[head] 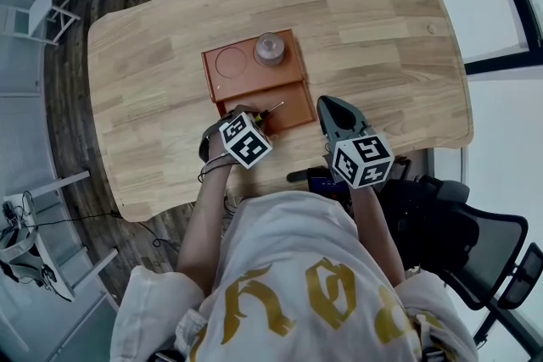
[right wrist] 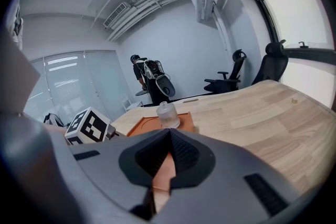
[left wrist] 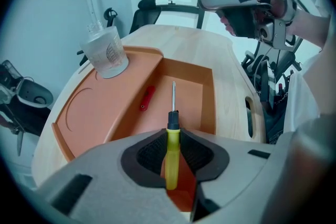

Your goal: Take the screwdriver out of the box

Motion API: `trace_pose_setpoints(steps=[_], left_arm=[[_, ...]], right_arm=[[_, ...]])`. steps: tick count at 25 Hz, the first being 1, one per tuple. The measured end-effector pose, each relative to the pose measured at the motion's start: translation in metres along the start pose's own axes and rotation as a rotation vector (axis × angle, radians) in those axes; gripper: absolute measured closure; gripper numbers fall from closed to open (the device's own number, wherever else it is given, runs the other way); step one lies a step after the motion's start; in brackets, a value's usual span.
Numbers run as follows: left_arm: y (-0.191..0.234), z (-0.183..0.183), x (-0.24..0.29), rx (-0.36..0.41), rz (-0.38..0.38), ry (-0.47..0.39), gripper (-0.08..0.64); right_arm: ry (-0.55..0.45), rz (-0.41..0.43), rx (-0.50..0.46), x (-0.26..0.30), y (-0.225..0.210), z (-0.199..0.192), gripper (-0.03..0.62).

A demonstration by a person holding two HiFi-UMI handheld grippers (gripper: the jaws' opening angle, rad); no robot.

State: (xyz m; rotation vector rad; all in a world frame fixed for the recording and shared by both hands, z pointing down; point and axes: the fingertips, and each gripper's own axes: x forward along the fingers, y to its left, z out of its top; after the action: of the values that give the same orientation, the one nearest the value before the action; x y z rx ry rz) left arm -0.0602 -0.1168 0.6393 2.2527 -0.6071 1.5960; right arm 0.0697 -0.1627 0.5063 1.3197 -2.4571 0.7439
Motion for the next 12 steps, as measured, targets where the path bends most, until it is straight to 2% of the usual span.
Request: trace_pose_setpoints(steps=[4, 8, 12], left_arm=[[-0.002, 0.006, -0.011, -0.029, 0.014, -0.054, 0.482], [-0.003, 0.014, -0.02, -0.149, -0.022, -0.155, 0.481], [-0.004, 0.017, -0.032, -0.212, -0.011, -0.224, 0.481]], right_arm=[[-0.009, 0.0, -0.01, -0.006, 0.005, 0.001, 0.581], [-0.017, 0.002, -0.027, -0.01, 0.011, 0.003, 0.581], [-0.034, 0.011, -0.05, -0.016, 0.018, 0.009, 0.581]])
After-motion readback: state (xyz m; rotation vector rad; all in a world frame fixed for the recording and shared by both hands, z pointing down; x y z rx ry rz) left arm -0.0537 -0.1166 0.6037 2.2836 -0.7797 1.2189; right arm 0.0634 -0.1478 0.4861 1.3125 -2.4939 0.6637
